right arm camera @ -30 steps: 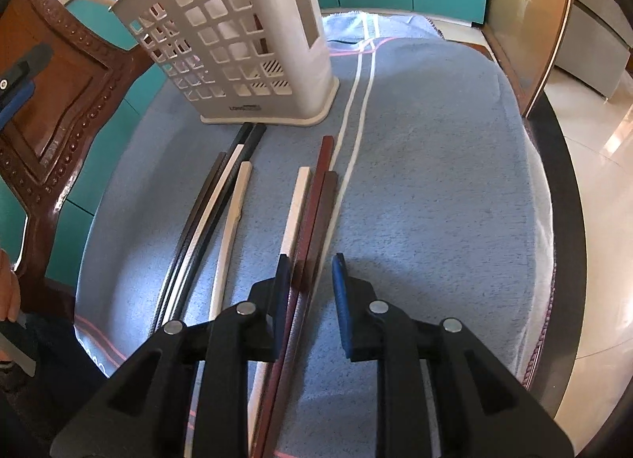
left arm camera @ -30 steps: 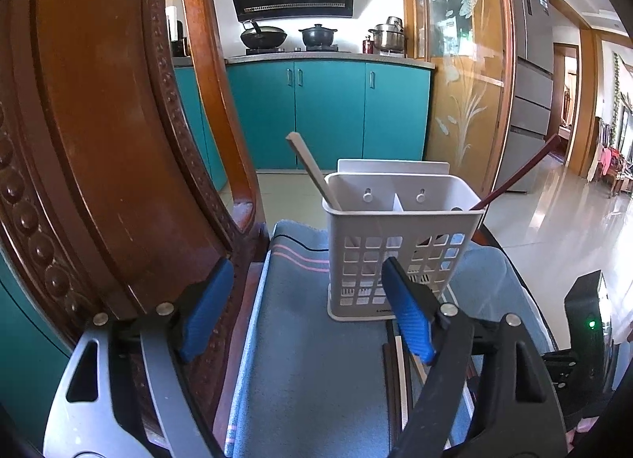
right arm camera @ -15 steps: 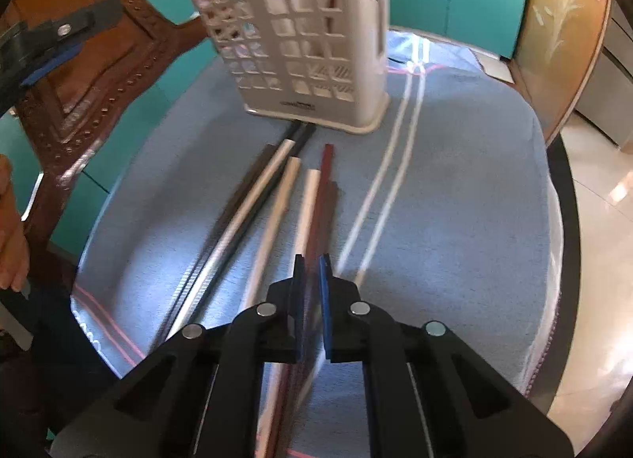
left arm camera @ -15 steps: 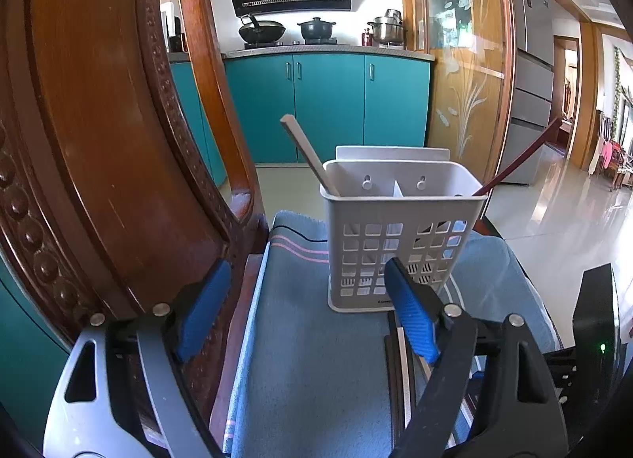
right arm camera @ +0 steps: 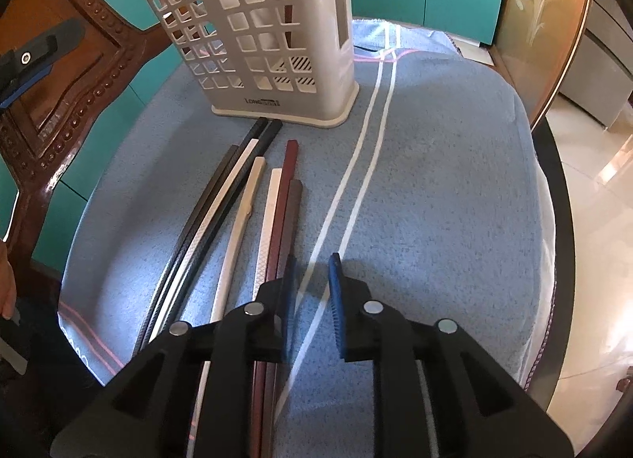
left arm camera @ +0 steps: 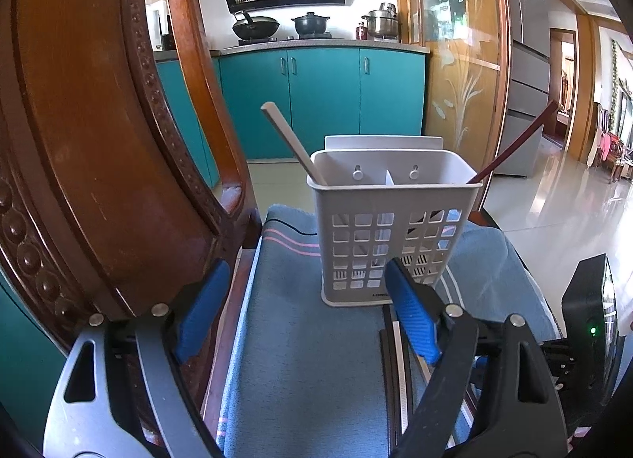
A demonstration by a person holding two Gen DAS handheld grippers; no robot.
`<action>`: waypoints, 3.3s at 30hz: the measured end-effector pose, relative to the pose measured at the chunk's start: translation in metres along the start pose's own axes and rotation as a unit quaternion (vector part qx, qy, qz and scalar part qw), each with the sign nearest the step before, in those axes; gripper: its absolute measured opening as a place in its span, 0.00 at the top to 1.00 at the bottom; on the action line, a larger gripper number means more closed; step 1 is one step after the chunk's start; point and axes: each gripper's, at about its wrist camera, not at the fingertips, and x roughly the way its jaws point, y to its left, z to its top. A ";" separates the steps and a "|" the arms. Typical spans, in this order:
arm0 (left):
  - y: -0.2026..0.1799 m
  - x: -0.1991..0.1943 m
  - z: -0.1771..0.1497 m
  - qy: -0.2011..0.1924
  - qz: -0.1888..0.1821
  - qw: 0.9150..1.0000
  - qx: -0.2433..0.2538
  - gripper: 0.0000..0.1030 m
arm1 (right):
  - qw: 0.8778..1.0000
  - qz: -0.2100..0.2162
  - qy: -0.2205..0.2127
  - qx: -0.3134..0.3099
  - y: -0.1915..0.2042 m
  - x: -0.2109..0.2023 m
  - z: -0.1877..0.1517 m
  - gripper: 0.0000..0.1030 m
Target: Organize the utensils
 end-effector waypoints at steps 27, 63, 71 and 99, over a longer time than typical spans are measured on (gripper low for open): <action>0.000 0.006 -0.005 0.006 0.001 1.000 0.001 0.19 | 0.999 -0.036 -0.002 0.005 -0.007 -0.007 -0.001 0.63; -0.013 0.016 -0.014 0.022 -0.003 1.000 0.018 0.16 | 0.998 -0.036 -0.025 -0.038 0.014 -0.002 -0.003 0.48; -0.012 0.018 -0.017 0.028 0.000 0.999 0.017 0.16 | 0.996 -0.031 -0.016 -0.081 0.028 -0.004 -0.013 0.91; -0.031 0.090 -0.072 0.241 -0.108 0.964 0.015 0.45 | 0.999 0.014 -0.007 -0.039 0.021 -0.004 -0.004 0.77</action>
